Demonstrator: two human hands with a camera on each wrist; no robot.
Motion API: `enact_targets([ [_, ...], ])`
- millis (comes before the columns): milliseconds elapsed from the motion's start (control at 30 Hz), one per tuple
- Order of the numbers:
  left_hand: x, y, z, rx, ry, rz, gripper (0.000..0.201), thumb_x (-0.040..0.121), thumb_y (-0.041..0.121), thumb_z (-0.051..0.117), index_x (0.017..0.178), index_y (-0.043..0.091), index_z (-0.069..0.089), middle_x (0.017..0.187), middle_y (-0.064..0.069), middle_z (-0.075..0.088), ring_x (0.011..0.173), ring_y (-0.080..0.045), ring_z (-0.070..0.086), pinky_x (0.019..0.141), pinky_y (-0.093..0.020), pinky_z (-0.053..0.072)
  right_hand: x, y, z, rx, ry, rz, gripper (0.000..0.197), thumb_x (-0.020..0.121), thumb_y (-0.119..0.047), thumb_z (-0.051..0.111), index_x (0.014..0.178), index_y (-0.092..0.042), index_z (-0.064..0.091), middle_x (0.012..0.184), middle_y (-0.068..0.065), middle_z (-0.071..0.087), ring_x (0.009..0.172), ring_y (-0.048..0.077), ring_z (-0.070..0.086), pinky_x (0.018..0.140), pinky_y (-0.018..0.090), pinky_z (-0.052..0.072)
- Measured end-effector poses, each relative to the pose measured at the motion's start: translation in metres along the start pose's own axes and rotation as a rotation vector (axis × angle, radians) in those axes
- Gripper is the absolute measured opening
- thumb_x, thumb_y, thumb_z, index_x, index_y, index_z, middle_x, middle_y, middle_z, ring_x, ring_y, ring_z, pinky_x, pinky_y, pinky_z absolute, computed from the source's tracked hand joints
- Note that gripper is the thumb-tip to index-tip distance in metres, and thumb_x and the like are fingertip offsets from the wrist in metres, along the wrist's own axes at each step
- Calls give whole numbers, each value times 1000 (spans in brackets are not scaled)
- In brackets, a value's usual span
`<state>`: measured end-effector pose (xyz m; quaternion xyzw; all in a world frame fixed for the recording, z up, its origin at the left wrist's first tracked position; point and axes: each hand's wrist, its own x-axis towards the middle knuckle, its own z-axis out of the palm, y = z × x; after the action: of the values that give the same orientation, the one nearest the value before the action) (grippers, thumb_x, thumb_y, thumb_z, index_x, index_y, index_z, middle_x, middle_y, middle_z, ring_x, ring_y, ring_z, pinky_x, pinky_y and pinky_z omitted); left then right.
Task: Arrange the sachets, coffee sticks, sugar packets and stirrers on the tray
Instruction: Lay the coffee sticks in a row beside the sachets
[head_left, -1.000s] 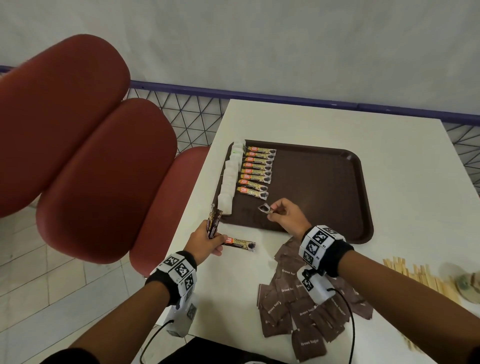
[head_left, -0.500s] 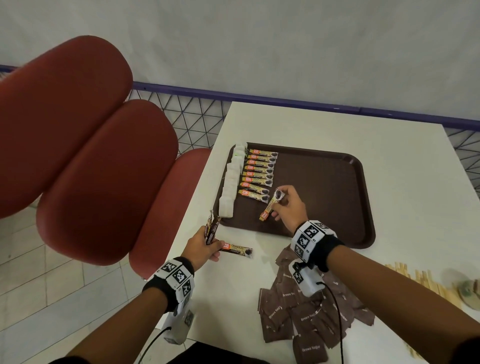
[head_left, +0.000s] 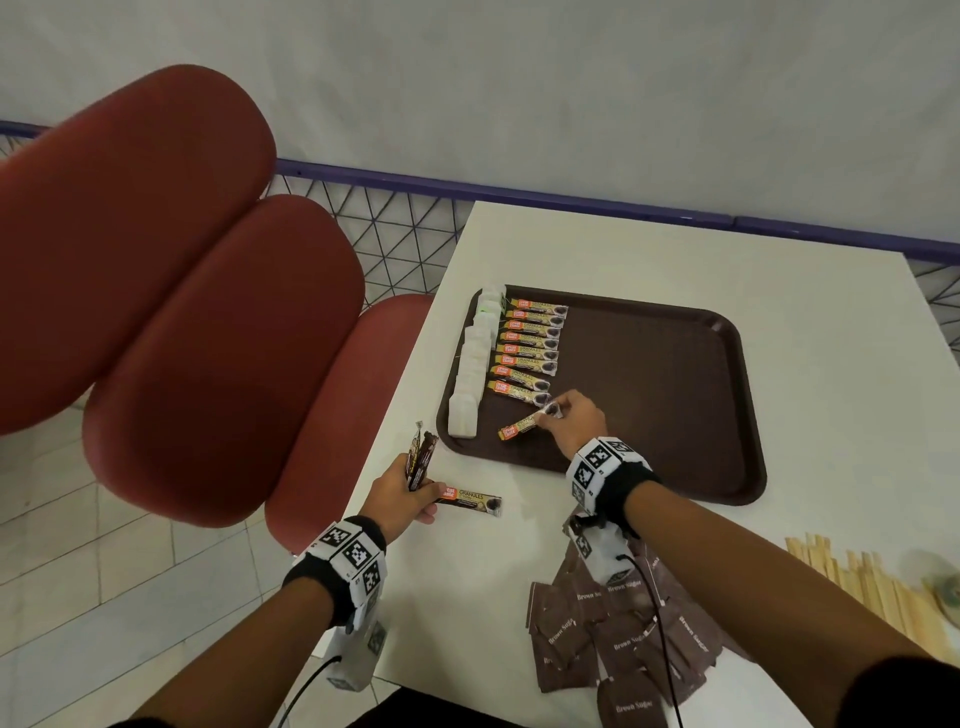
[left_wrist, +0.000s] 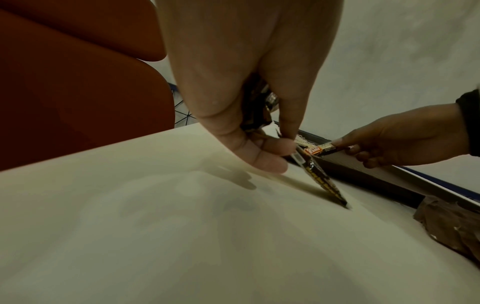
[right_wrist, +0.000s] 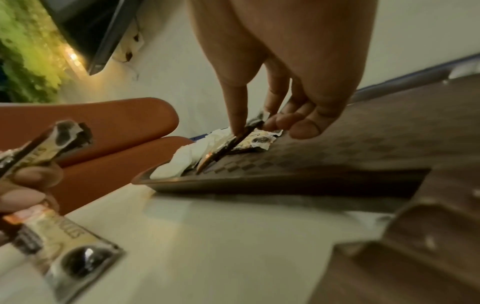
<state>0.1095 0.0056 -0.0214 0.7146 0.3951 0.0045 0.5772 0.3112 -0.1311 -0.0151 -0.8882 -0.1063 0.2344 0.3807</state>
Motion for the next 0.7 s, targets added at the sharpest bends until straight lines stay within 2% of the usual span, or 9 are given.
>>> enact_targets([
  [100, 0, -2, -2, 1, 5, 2, 23, 84, 6, 66, 82, 16, 46, 71, -2, 60, 49, -9, 58, 60, -31, 57, -1, -1, -2, -65, -21, 2, 29, 80, -22, 71, 100, -12, 54, 103, 9, 61, 90, 21, 53, 72, 28, 40],
  [167, 0, -4, -3, -4, 11, -3, 22, 84, 6, 66, 84, 16, 47, 74, -4, 62, 51, -10, 59, 61, -33, 58, 0, 0, -2, -163, -28, -1, 29, 80, -30, 70, 97, -16, 52, 103, 9, 61, 91, 21, 54, 72, 30, 42],
  [300, -2, -7, -5, -18, 20, -12, 21, 84, 7, 66, 85, 17, 48, 75, -4, 63, 54, -13, 60, 65, -36, 58, 1, -3, 1, -340, -30, -26, 36, 82, -39, 66, 104, -13, 52, 110, 10, 60, 108, 27, 50, 91, 39, 46],
  [500, -4, -13, -9, -41, 26, -19, 22, 83, 6, 67, 85, 17, 48, 74, -3, 60, 55, -15, 60, 65, -38, 58, 2, 0, 10, -477, 30, -51, 48, 86, -46, 57, 115, -10, 47, 121, 11, 55, 116, 29, 47, 95, 40, 43],
  [600, -4, -14, -9, -48, 29, -25, 23, 84, 4, 66, 83, 17, 47, 74, -4, 60, 53, -14, 58, 63, -37, 57, -5, 3, 8, -527, 100, -213, 36, 90, -39, 53, 115, -14, 46, 119, 8, 51, 112, 25, 44, 90, 35, 42],
  [700, -2, -15, -8, -46, 29, -28, 22, 83, 5, 67, 83, 16, 48, 74, -4, 59, 53, -14, 58, 60, -34, 57, -12, 9, 7, -664, 43, -441, 31, 94, -30, 44, 123, -19, 46, 125, 5, 47, 114, 23, 42, 92, 33, 39],
])
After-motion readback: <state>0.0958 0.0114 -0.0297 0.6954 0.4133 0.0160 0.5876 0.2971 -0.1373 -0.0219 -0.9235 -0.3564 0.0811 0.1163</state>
